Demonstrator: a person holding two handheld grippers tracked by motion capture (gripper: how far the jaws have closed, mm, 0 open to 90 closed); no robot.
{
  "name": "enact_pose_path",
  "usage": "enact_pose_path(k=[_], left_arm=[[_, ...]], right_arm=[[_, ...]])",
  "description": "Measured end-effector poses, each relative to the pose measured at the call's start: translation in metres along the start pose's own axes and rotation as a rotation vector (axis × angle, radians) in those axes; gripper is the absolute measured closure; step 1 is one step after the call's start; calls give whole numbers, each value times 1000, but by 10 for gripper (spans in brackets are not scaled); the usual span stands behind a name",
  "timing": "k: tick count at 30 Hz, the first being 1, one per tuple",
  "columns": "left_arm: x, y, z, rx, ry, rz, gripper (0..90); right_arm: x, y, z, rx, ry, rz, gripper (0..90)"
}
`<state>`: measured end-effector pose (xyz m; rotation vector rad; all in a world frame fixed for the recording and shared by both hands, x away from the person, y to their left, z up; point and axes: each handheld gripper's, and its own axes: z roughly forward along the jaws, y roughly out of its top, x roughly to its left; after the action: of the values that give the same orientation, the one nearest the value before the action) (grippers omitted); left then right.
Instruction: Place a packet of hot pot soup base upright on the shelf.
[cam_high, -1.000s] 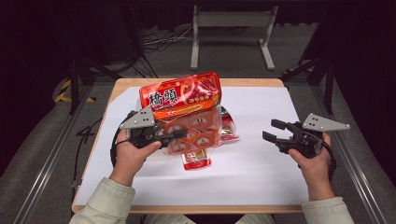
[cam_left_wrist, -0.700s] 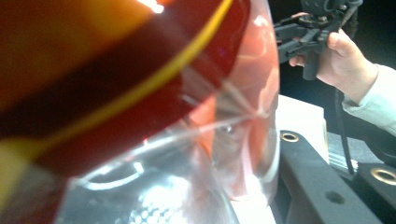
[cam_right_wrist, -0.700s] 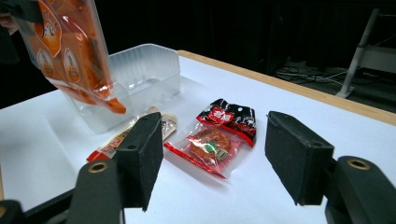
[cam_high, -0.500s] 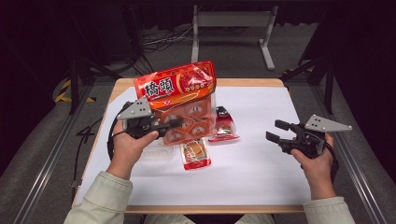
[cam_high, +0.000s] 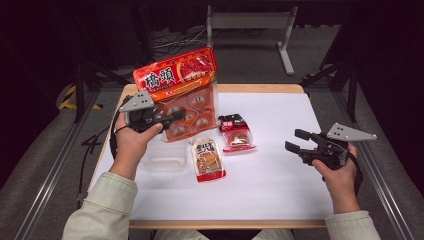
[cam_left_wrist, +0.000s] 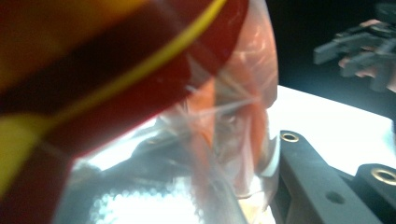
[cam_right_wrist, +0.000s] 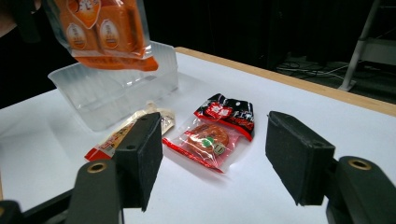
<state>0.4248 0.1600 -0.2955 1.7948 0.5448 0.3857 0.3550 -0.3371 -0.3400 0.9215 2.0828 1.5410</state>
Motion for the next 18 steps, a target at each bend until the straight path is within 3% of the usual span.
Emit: enact_pose_path(k=[18], left_arm=[[33, -7, 3, 25, 152, -4, 704]], right_arm=[[0, -3, 2, 11, 9, 10, 369]])
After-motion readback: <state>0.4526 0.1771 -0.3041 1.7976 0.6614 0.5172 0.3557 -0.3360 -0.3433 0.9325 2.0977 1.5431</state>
